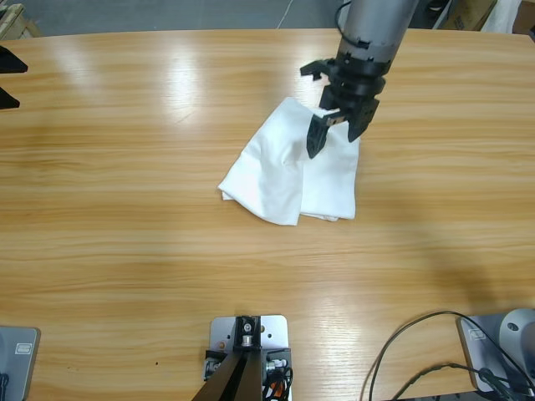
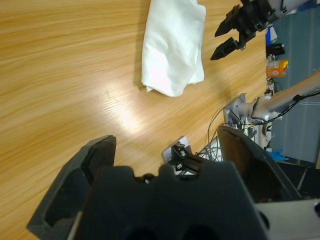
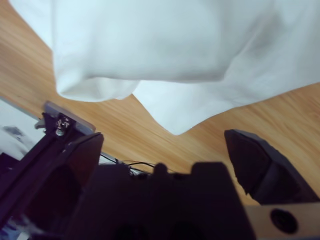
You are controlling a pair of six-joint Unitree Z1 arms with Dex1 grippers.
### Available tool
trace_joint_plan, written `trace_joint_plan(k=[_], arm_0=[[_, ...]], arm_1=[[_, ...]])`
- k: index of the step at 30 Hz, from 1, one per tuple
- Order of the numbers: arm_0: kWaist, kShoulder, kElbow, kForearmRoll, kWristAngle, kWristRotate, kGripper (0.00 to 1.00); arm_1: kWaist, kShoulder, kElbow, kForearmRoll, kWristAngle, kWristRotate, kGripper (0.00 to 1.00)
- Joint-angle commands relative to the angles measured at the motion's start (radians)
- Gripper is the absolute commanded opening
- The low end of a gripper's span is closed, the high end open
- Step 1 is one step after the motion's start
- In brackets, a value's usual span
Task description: Fold clothes
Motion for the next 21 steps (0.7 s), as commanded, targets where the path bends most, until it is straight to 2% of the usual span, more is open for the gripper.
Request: trace_joint_plan(k=[1, 6, 10, 21], arm_0=[[-0.008, 0.018, 0.083, -0.008, -0.054, 0.007, 0.798], [-0.017, 0.058, 0.11, -0.043, -0.049, 0.046, 0.798], [-0.017, 0.077, 0.117, -0.055, -0.047, 0.064, 0.798], [-0.017, 0.117, 0.116, -0.072, -0.046, 0.089, 0.798]], arm_1=[[-0.024, -0.015, -0.03, -0.048, 0.163, -0.007, 0.996], [-0.077, -0.058, -0.019, -0.089, 0.168, 0.033, 0.996], [-0.13, -0.124, 0.113, -0.244, 0.168, 0.118, 0.996], [-0.122, -0.145, 0.413, -0.504, 0.22, 0.196, 0.991]])
